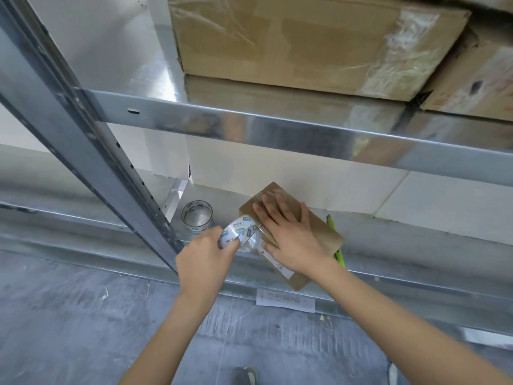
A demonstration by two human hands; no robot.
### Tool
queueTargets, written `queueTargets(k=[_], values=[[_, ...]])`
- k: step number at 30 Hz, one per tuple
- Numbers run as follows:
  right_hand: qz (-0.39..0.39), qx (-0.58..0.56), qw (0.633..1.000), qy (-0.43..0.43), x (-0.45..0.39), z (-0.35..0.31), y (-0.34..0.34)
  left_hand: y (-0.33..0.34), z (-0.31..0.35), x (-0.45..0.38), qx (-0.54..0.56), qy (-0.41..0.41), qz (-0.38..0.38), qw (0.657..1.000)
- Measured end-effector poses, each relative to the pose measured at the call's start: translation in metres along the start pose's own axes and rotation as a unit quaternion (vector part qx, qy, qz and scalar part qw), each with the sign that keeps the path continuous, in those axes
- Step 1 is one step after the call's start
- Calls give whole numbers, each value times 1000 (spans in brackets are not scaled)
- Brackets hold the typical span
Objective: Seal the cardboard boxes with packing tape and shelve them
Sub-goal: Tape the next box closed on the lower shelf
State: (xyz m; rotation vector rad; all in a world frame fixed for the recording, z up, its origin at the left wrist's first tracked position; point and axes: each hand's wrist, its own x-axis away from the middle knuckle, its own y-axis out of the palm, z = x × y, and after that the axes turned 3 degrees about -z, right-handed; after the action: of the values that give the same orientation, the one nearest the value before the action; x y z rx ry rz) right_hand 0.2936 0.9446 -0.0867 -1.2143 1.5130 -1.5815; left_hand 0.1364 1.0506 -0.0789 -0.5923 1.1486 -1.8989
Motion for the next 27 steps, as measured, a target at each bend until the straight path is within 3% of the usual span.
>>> queueTargets(k=[3,6,7,10,11,13,15,17,20,22,24,27], values=[[-5,13,1000,1,0,-2,3,11,-5,6,147,-24,42,988],[-4,18,1000,-1,0,-3,1,38,-8,12,313,-98,47,944],[-2,16,1000,-1,0,-3,1,48,-7,13,403,-160,36,900],[2,16,1000,14,0,-3,3,68,3,18,647,-311,-26,696],[3,17,1000,26,0,-3,4,71,8,19,685,-324,-48,650],[-2,2,999,53,-2,-3,1,72,18,19,713,-337,-72,611],[-11,-16,997,73,-5,-1,-2,75,23,16,706,-341,-94,614],[-5,-41,995,92,-6,1,-8,74,26,11,683,-333,-129,637],[37,-133,983,120,3,3,-21,63,31,3,639,-277,-168,698],[80,-213,967,118,10,4,-25,54,37,-5,624,-215,-152,735],[134,-321,931,113,15,3,-25,47,42,-15,608,-164,-109,769],[174,-519,827,127,16,2,-12,39,51,-30,501,-92,-74,858]])
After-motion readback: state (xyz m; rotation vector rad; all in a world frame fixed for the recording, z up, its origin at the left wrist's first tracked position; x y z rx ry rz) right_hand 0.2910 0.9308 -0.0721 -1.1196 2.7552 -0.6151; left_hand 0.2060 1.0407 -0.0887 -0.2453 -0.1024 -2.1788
